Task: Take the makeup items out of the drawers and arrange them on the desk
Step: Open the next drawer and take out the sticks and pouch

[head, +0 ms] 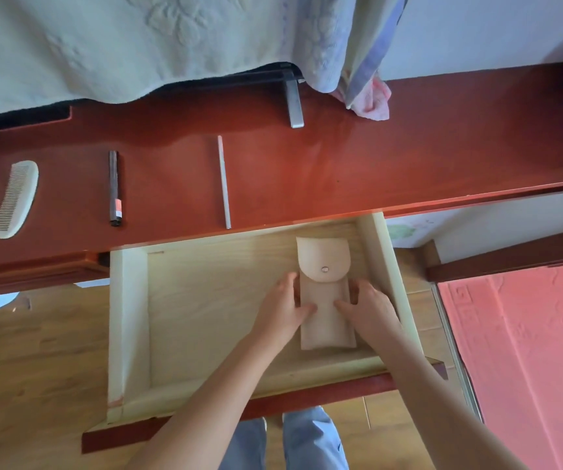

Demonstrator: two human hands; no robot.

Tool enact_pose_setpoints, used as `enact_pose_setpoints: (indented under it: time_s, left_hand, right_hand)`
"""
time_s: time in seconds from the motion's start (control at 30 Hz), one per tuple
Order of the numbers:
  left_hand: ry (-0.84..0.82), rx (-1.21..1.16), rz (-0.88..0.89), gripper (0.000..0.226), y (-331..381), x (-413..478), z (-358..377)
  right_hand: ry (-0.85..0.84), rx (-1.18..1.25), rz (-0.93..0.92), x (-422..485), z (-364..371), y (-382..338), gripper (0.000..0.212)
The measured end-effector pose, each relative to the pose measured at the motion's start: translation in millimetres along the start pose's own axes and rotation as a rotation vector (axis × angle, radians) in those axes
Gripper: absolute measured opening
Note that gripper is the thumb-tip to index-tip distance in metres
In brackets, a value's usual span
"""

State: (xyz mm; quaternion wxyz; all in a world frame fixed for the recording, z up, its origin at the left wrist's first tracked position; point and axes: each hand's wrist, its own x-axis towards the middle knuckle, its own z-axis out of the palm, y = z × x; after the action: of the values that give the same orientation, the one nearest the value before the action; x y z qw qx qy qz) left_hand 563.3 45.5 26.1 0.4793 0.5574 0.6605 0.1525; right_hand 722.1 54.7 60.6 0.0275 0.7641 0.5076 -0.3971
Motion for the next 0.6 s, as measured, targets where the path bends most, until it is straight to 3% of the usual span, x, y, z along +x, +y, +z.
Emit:
enact_pose_setpoints:
  time_s: [0.23, 0.4, 0.53, 0.6]
  left_hand:
    - [0.097, 0.005, 0.142, 0.036, 22, -32, -39]
    - [0.206, -0.212, 0.161, 0.007, 59, -36, -67]
    - [0.350, -0.311, 0.191, 0.005, 86, -6, -93]
    - [0.394, -0.240, 0.227, 0.007, 92, 18, -105]
  right_hand:
    - [0.038, 0.330, -0.266, -28, -19, -1, 0.014]
    - [0.060, 0.538, -0.423, -32, -32, -12, 0.007]
    - [-0.086, 0.654, -0.571, -24, -50, -30, 0.052]
    - [-0.083, 0.655, -0.605, -15, -56, -40, 0.062]
